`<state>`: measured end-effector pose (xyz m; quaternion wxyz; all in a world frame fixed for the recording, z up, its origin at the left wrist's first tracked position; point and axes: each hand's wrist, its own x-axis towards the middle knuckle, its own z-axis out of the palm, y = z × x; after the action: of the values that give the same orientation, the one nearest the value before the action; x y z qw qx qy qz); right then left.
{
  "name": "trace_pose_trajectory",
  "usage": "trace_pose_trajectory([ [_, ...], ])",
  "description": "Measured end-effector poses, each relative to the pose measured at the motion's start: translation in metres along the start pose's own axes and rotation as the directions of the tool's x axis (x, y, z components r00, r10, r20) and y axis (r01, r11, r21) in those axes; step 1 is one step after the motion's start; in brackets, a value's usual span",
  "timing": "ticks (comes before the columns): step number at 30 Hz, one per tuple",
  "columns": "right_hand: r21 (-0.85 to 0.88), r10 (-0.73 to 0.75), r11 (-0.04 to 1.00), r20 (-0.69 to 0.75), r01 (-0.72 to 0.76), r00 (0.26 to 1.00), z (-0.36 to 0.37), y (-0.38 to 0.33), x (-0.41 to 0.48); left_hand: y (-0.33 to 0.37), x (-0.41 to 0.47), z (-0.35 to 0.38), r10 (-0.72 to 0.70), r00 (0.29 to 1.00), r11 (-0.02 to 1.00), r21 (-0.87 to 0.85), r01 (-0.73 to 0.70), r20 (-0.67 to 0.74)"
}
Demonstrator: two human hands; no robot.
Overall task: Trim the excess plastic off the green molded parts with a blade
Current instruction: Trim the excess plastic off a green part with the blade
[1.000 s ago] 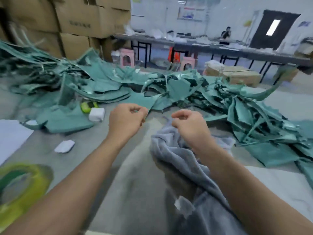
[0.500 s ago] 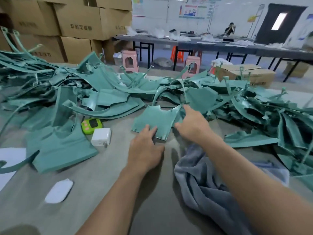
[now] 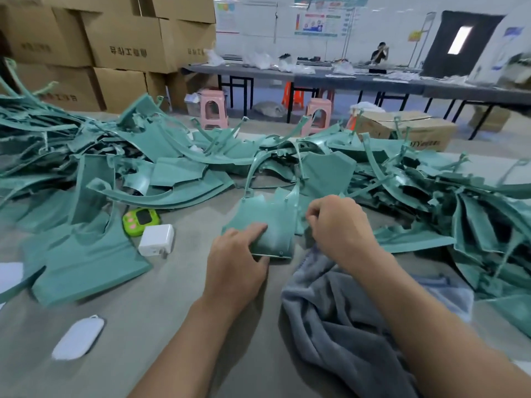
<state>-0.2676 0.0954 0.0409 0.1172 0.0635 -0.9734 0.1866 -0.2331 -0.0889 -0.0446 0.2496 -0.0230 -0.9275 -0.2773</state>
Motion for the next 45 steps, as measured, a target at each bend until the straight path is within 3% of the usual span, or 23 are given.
trace_pose_trajectory([
  [3, 0.051, -0.006, 0.999, 0.073, 0.002, 0.997, -0.024, 0.005, -0.023, 0.001, 0.005, 0.006, -0.02, 0.987, 0.993, 0.117, 0.002, 0.157],
  [5, -0.027, -0.049, 0.998, 0.174, 0.055, 0.984, -0.034, 0.013, -0.042, 0.001, 0.009, 0.007, -0.089, 0.966, 0.986, 0.16, 0.051, 0.244],
  [7, -0.124, -0.117, 0.98, 0.277, 0.156, 0.954, -0.041, 0.024, -0.062, 0.002, 0.009, 0.005, -0.101, 0.979, 0.974, 0.22, 0.06, 0.176],
  [10, -0.095, -0.138, 0.973, 0.496, 0.212, 0.857, -0.043, 0.037, -0.087, 0.009, 0.006, 0.001, -0.053, 0.999, 0.976, 0.211, 0.049, 0.012],
  [13, -0.131, -0.222, 0.954, 0.295, 0.27, 0.929, -0.034, 0.042, -0.1, 0.012, 0.002, -0.002, -0.101, 0.986, 0.989, 0.097, 0.115, -0.134],
  [17, 0.114, -0.069, 0.99, -0.069, 0.077, 0.995, -0.058, 0.059, -0.105, 0.015, -0.003, -0.01, -0.316, 0.901, 0.949, -0.082, 0.306, -0.299],
  [18, 0.176, -0.029, 0.982, -0.206, 0.067, 0.978, -0.072, 0.063, -0.109, 0.016, -0.005, -0.014, -0.326, 0.878, 0.945, -0.115, 0.305, -0.351],
  [20, 0.242, 0.081, 0.969, -0.483, 0.044, 0.872, -0.103, 0.079, -0.112, 0.019, -0.009, -0.024, -0.338, 0.852, 0.939, -0.206, 0.276, -0.4],
  [22, 0.387, 0.22, 0.922, -0.568, 0.021, 0.793, -0.139, 0.105, -0.115, 0.021, -0.011, -0.029, -0.35, 0.849, 0.925, -0.288, 0.247, -0.396],
  [24, 0.333, 0.165, 0.943, -0.408, -0.022, 0.898, -0.176, 0.132, -0.123, 0.028, -0.014, -0.029, -0.301, 0.873, 0.928, -0.328, 0.176, -0.384],
  [25, 0.184, 0.082, 0.983, -0.344, -0.019, 0.935, -0.189, 0.133, -0.127, 0.033, -0.016, -0.028, -0.254, 0.893, 0.936, -0.327, 0.13, -0.373],
  [27, -0.03, -0.052, 0.999, -0.42, 0.043, 0.906, -0.187, 0.119, -0.132, 0.04, -0.02, -0.025, -0.146, 0.932, 0.954, -0.297, 0.044, -0.331],
  [29, 0.072, -0.027, 0.995, -0.51, 0.074, 0.86, -0.15, 0.081, -0.144, 0.045, -0.024, -0.022, -0.087, 0.954, 0.962, -0.272, 0.006, -0.286],
  [31, 0.105, -0.079, 0.986, -0.395, 0.13, 0.915, -0.115, 0.049, -0.15, 0.048, -0.027, -0.023, -0.07, 0.966, 0.971, -0.238, 0.008, -0.251],
  [33, 0.003, -0.013, 1.0, -0.071, 0.013, 0.997, -0.081, 0.041, -0.142, 0.05, -0.03, -0.025, -0.063, 0.976, 0.972, -0.233, 0.014, -0.207],
  [36, -0.233, 0.128, 0.969, 0.169, -0.087, 0.977, -0.048, 0.05, -0.129, 0.053, -0.039, -0.033, -0.051, 0.983, 0.961, -0.277, 0.001, -0.176],
  [42, -0.236, 0.156, 0.967, 0.249, -0.096, 0.956, -0.023, 0.073, -0.134, 0.05, -0.05, -0.031, -0.167, 0.982, 0.975, -0.159, 0.153, -0.083],
  [45, -0.156, 0.156, 0.982, 0.317, -0.111, 0.935, -0.027, 0.083, -0.131, 0.05, -0.043, -0.021, -0.219, 0.976, 0.953, -0.217, 0.212, -0.013],
])
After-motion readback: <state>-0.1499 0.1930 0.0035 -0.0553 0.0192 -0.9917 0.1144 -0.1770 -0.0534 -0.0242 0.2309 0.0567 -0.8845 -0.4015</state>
